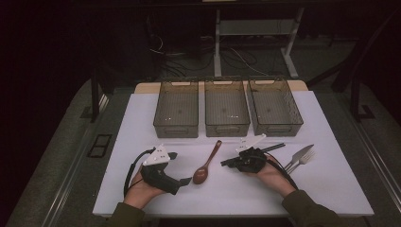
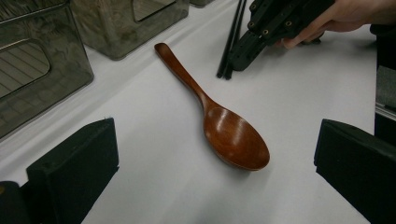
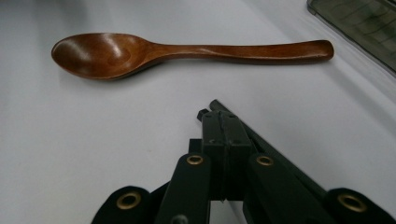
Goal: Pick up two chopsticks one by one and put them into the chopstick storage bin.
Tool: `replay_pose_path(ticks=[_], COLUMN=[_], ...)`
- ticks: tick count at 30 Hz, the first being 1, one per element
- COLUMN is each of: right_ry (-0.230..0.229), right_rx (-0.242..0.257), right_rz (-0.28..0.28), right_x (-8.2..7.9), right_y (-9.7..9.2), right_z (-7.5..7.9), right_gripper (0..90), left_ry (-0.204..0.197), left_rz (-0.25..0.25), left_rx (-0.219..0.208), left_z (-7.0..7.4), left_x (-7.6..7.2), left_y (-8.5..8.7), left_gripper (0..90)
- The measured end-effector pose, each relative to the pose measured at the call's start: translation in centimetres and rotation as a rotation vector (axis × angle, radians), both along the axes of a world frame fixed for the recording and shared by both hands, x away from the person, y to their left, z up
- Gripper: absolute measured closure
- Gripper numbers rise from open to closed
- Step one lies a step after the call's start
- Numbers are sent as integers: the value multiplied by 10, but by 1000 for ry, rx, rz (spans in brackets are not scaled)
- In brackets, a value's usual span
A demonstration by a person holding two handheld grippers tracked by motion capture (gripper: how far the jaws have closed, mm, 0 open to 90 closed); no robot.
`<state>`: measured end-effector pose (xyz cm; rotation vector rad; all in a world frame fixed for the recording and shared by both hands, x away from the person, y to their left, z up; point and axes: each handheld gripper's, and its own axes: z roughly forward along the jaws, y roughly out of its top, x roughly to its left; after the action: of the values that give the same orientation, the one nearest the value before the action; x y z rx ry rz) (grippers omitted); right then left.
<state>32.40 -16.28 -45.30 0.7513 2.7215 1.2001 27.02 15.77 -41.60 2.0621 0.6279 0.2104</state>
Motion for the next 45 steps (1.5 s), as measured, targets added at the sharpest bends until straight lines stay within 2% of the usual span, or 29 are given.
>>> replay_pose_path(ticks=[6, 9, 11, 14, 16, 22, 27, 30, 36, 45], right_ry=[2, -3, -7, -25, -21, -18, -18, -8, -5, 12], right_rx=[5, 22, 43, 26, 25, -47, -121, -142, -171, -188], right_rz=[-1, -3, -35, -96, -141, -252, -333, -370, -405, -404], right_x=[3, 3, 6, 13, 19, 37, 49, 54, 59, 55], right_y=[1, -5, -20, -41, -58, -94, -122, -136, -147, -151], right_z=[0, 6, 14, 21, 25, 27, 23, 18, 12, 10], right_gripper=[899, 899, 899, 899, 899, 899, 899, 900, 900, 900], left_ry=[3, 3, 2, 2, 2, 3, 9, 11, 15, 19], left_rz=[-1, -1, -1, -3, -3, -4, -7, -9, -14, -23], left_rx=[-4, -5, -4, -1, -2, -4, -3, -4, 3, 4], left_z=[0, 0, 0, 0, 0, -1, -1, -2, -2, -2], left_x=[0, -1, -1, -1, 0, 0, 0, 0, 0, 0], left_y=[-1, -1, -1, 0, 0, -1, -1, -1, -2, -1], left_gripper=[0, 0, 0, 0, 0, 0, 0, 0, 0, 0])
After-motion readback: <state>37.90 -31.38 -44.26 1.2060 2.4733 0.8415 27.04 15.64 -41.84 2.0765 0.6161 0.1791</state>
